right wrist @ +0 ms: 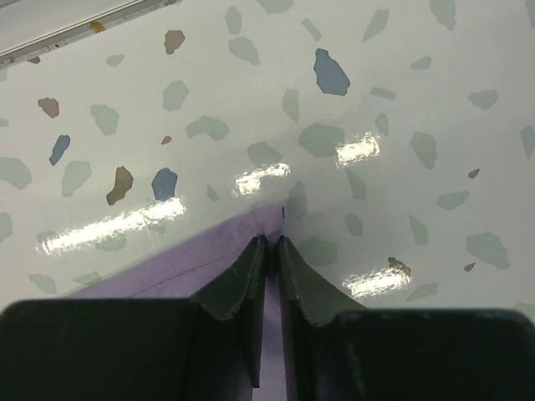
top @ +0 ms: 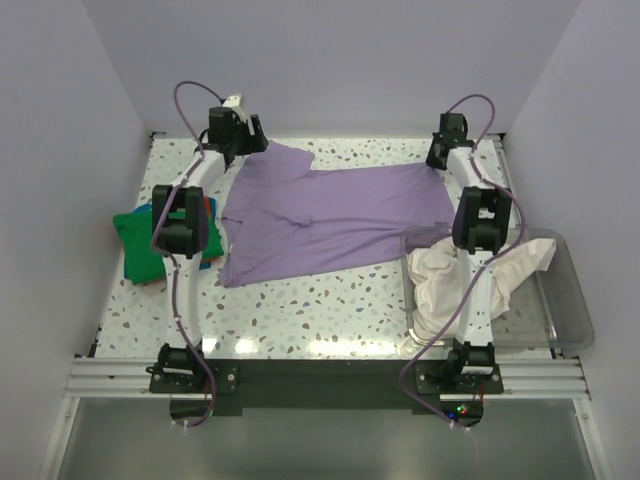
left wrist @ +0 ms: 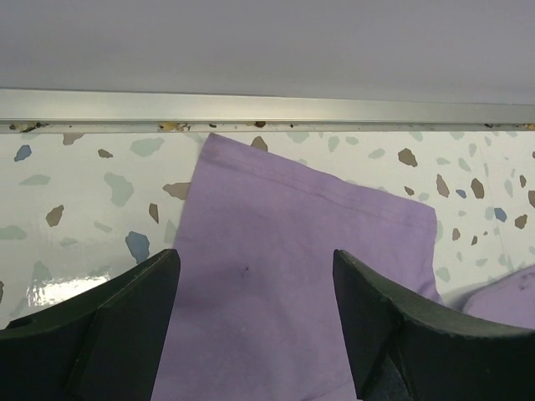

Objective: Fold and stack the t-shirts
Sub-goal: Fold the tshirt

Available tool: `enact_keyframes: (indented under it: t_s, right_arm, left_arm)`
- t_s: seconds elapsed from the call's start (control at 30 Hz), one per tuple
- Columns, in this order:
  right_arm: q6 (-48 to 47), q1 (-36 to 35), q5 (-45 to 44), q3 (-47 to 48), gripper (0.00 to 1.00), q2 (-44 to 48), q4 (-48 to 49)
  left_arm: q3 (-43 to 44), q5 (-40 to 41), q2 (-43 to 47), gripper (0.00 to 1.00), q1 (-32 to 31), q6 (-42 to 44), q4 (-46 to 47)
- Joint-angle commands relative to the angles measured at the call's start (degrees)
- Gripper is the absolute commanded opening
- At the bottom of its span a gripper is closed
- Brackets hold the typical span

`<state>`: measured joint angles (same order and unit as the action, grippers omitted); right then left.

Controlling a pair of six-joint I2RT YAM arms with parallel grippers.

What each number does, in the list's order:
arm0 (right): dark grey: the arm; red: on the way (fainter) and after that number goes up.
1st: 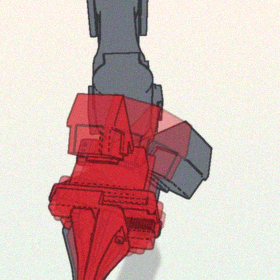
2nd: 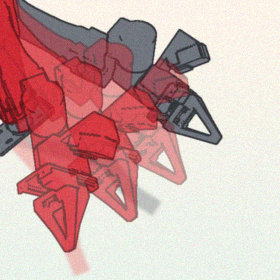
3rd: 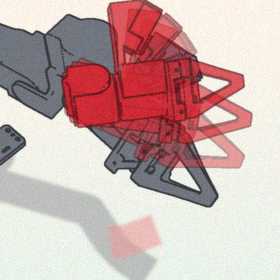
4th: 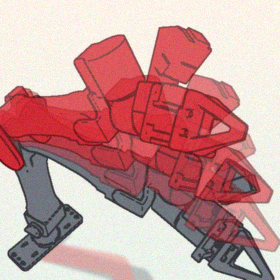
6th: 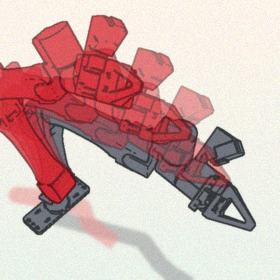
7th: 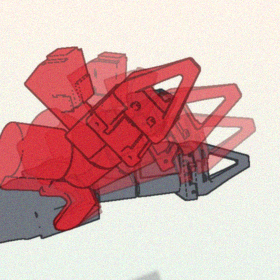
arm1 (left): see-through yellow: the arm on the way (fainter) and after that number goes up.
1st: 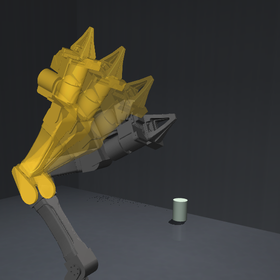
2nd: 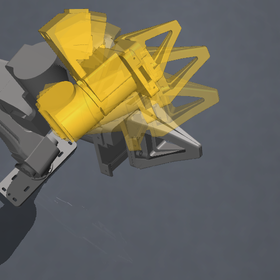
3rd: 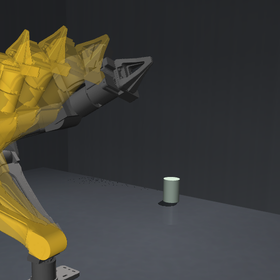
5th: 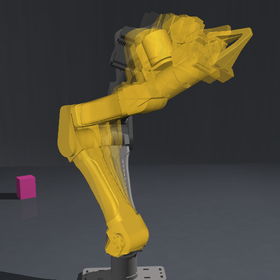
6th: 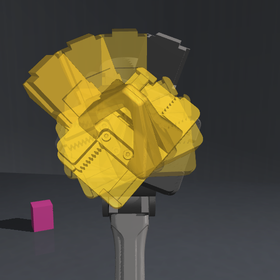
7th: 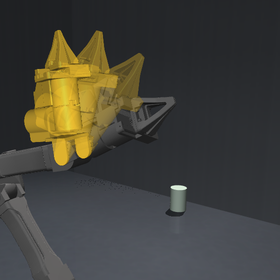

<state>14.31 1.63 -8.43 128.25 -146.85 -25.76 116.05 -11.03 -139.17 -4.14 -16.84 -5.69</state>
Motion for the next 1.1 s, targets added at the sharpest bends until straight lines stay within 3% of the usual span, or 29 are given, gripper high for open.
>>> enact_keyframes:
  t_s: [0.0,0.13,0.5,1.07]
  right_arm:
    - [-0.5,0.04,-1.33,-0.09,0.13,0.06,-3.86]
    - [-0.86,0.04,-1.6,-3.52,0.0,2.7,-3.86]
    - [-0.07,0.04,0.69,-8.98,0.0,7.36,-4.83]
    - [3.89,0.04,4.21,-6.08,0.0,6.22,-5.0]
  left_arm:
    - [3.22,1.8,-1.01,0.79,0.63,1.72,7.43]
    - [3.92,2.85,-3.55,0.79,0.63,2.42,9.91]
    - [8.75,3.56,-11.02,0.77,0.63,1.9,16.59]
    - [13.68,2.85,-16.39,0.69,-1.66,1.11,16.33]
